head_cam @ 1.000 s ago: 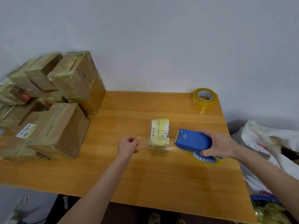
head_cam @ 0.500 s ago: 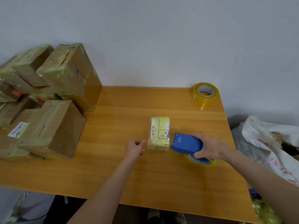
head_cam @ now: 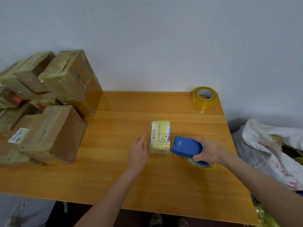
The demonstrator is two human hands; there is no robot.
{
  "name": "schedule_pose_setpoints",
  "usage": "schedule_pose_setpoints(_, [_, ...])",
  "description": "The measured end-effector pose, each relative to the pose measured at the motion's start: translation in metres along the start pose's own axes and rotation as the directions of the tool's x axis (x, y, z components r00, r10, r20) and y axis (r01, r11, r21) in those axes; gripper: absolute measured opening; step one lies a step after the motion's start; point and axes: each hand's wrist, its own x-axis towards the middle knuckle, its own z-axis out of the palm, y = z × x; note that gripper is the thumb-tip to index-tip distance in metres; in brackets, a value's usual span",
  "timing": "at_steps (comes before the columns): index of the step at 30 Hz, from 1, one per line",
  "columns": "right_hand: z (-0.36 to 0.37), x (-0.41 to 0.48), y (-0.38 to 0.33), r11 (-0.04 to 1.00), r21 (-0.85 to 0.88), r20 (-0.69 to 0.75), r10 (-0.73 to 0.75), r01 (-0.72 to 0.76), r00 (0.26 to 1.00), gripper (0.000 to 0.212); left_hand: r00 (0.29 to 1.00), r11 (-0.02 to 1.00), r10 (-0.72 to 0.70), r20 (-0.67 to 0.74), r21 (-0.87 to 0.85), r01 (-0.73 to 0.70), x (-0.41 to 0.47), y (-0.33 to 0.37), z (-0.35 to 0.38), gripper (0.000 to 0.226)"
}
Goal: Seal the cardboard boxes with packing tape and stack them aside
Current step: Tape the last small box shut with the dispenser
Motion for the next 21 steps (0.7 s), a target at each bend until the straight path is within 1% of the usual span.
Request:
schedule_pose_setpoints(1, [0.000,0.000,0.000,1.000,0.000,-0.001,-0.003,0.003,1.000,0.069,0.995,0.997,0.083,0.048,0.006,-0.083,-0.008,0.006,0.004,0.048])
schedule_pose_setpoints(2, [-0.001,-0.001,-0.001,1.000,0.000,0.000,-0.004,0.004,1.000,0.068,0.981,0.990,0.134,0.138,0.028,-0.139,-0.015,0.010,0.010,0.054])
schedule_pose_setpoints(3, [-0.001,-0.002,-0.002,1.000,0.000,0.002,-0.006,0.006,1.000,0.068,0.964,0.987,0.134,0.229,0.061,-0.151,-0.021,0.012,0.017,0.061])
schedule_pose_setpoints(4, [0.000,-0.002,-0.002,1.000,0.002,0.005,-0.007,0.007,1.000,0.067,0.951,0.985,0.115,0.286,0.092,-0.147,-0.023,0.009,0.023,0.067])
schedule_pose_setpoints(6, [0.001,-0.002,-0.002,1.000,0.018,-0.003,-0.014,0.014,1.000,0.069,0.935,0.989,0.089,0.342,0.080,-0.123,-0.020,0.006,0.026,0.072])
schedule_pose_setpoints(8, [0.000,-0.004,-0.001,0.999,0.033,-0.008,-0.017,0.017,1.000,0.069,0.929,0.991,0.081,0.361,0.070,-0.114,-0.019,0.006,0.021,0.070])
schedule_pose_setpoints(10, [-0.001,-0.004,-0.001,0.999,0.042,-0.004,-0.019,0.019,1.000,0.068,0.947,0.966,0.084,0.311,0.206,-0.153,-0.021,0.010,0.016,0.063])
schedule_pose_setpoints(12, [0.000,-0.005,-0.002,0.997,0.068,0.007,-0.034,0.033,0.999,0.065,0.948,0.898,0.182,0.260,0.350,-0.268,-0.022,0.018,0.015,0.055])
schedule_pose_setpoints(14, [0.002,-0.005,-0.002,0.992,0.119,0.010,-0.051,0.049,0.999,0.065,0.906,0.814,0.282,0.317,0.421,-0.401,-0.021,0.023,0.021,0.052])
schedule_pose_setpoints(16, [0.004,-0.007,-0.002,0.987,0.149,0.009,-0.065,0.063,0.998,0.067,0.863,0.744,0.297,0.408,0.469,-0.477,-0.017,0.021,0.025,0.054])
schedule_pose_setpoints(17, [0.004,-0.009,-0.001,0.985,0.159,0.011,-0.075,0.072,0.997,0.072,0.847,0.714,0.301,0.437,0.485,-0.504,-0.015,0.018,0.025,0.056])
schedule_pose_setpoints(19, [0.004,-0.012,0.002,0.982,0.169,0.017,-0.083,0.079,0.996,0.094,0.833,0.687,0.307,0.459,0.499,-0.528,-0.014,0.014,0.024,0.061])
schedule_pose_setpoints(20, [0.004,-0.015,0.006,0.984,0.156,0.018,-0.086,0.083,0.996,0.100,0.833,0.687,0.300,0.465,0.501,-0.527,-0.014,0.013,0.024,0.062])
schedule_pose_setpoints(21, [0.004,-0.018,0.009,0.986,0.144,0.015,-0.093,0.090,0.996,0.099,0.832,0.686,0.290,0.472,0.503,-0.525,-0.014,0.013,0.024,0.062])
